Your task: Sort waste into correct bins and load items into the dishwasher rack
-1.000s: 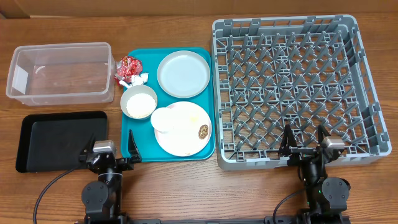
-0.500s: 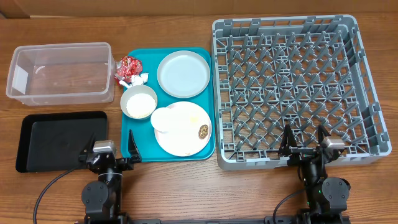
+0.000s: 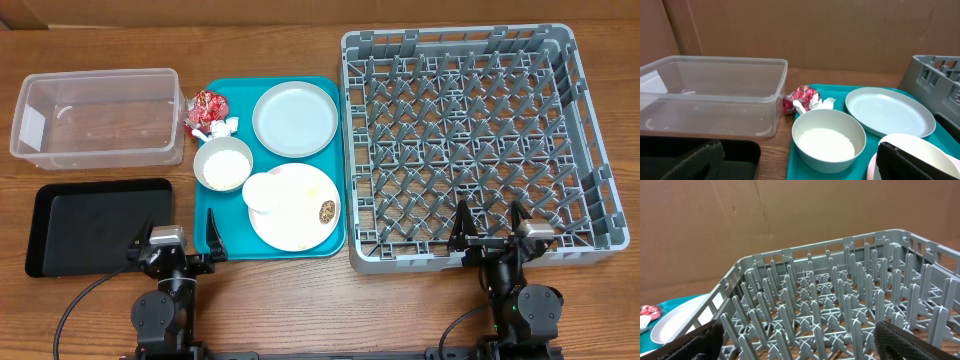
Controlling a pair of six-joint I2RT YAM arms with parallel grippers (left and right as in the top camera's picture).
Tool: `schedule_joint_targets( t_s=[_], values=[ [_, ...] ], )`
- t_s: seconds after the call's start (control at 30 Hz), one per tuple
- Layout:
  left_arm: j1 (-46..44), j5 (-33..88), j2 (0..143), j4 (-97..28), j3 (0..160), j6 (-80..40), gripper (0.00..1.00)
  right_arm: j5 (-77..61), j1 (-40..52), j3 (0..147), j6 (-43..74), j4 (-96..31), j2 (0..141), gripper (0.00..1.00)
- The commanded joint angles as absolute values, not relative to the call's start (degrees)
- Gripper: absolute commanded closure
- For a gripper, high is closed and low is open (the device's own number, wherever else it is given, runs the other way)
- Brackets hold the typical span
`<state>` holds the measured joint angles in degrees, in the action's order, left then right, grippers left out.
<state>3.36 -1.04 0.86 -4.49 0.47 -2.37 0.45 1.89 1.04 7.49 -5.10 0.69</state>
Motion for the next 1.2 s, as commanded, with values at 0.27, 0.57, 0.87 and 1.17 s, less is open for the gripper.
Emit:
schedule_joint_targets(
  t_s=[0.27,0.57,0.87,1.17],
  values=[
    [3.14,-0.38,0.64,-4.45,0.34,-1.67,0.0,0.78,1.69,0.45,7.25,-4.67,0.16,0.0],
    [3.14,-0.38,0.64,-4.45,0.34,-1.67,0.0,0.78,1.69,0.45,7.25,-4.67,0.16,0.0],
    [3.14,-0.38,0.64,-4.45,0.34,-1.67,0.0,0.78,1.69,0.45,7.25,-4.67,0.16,0.0],
    [3.14,-0.32,0.64,-4.43,0.34,-1.69,0.0,-0.08,1.69,0.45,7.46,-4.62,0.16,0.0]
  ],
)
